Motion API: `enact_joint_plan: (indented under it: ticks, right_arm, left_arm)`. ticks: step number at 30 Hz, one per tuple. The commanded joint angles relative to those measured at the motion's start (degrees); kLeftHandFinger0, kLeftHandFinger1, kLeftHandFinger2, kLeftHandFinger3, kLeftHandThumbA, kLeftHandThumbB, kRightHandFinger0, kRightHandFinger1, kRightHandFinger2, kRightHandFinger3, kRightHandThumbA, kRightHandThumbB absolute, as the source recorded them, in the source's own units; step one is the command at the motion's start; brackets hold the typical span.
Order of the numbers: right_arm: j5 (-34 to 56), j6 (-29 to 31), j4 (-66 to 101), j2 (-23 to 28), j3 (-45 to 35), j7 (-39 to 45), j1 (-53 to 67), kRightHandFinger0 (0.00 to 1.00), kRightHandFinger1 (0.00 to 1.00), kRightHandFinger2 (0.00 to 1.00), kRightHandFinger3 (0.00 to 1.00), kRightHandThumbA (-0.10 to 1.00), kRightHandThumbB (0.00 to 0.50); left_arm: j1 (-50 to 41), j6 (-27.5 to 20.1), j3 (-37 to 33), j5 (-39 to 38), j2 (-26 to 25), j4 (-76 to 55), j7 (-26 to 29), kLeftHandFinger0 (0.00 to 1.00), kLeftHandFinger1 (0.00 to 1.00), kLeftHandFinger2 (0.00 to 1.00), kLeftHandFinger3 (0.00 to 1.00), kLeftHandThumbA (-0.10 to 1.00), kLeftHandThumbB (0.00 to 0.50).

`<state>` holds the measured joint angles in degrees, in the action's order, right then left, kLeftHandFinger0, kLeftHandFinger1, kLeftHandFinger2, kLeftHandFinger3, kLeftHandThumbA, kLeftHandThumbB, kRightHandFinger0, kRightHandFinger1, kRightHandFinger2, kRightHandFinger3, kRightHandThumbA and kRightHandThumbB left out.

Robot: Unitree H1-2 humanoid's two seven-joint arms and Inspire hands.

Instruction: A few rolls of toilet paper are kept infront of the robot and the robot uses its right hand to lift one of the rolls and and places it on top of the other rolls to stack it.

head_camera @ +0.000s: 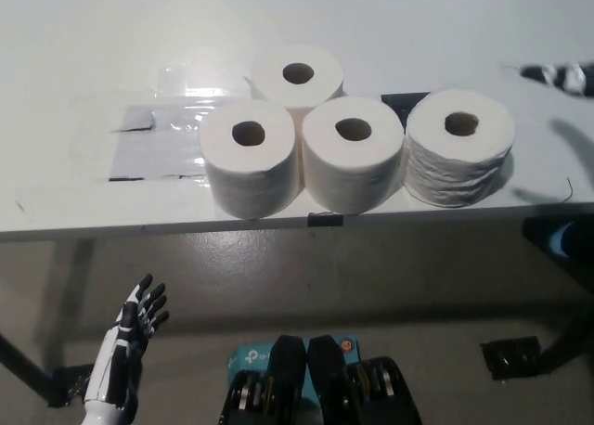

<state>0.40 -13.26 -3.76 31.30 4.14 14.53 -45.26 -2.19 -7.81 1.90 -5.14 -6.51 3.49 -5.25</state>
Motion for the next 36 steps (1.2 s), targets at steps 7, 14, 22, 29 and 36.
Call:
enact_joint_plan:
  ticks: [7,14,22,29,36]
  right_arm:
    - [-8.6,-8.3,-36.3,3.5,20.5,27.4,-29.7,1.00,1.00,1.00,1.00,0.93,0.268]
    - [-12.4,-3.5,-44.7,1.3,28.4,30.0,-34.1,1.00,1.00,1.00,1.00,0.95,0.293]
    - [-13.8,0.3,-50.3,-0.6,31.5,31.1,-35.9,1.00,1.00,1.00,1.00,0.97,0.307]
    - [-16.0,0.0,-50.9,-1.5,31.5,32.0,-36.1,1.00,1.00,1.00,1.00,1.00,0.338]
    - [-18.3,0.5,-53.0,-2.9,31.3,31.6,-35.7,1.00,1.00,1.00,1.00,1.00,0.372]
  left_arm:
    - [1.1,-1.7,0.3,-0.5,-0.8,-1.5,-0.8,1.00,1.00,1.00,1.00,1.00,0.152]
    - [0.8,-1.6,0.2,-0.7,-0.8,-1.6,-1.1,1.00,1.00,1.00,1.00,0.99,0.147]
    - [0.6,-1.3,0.2,-0.7,-0.7,-2.0,-0.9,1.00,1.00,1.00,1.00,0.99,0.139]
    - [0.5,-1.1,0.2,-0.9,-0.8,-1.9,-1.1,1.00,1.00,1.00,1.00,0.99,0.139]
    - [0.4,-1.2,0.2,-0.8,-1.1,-2.1,-1.1,1.00,1.00,1.00,1.00,0.99,0.130]
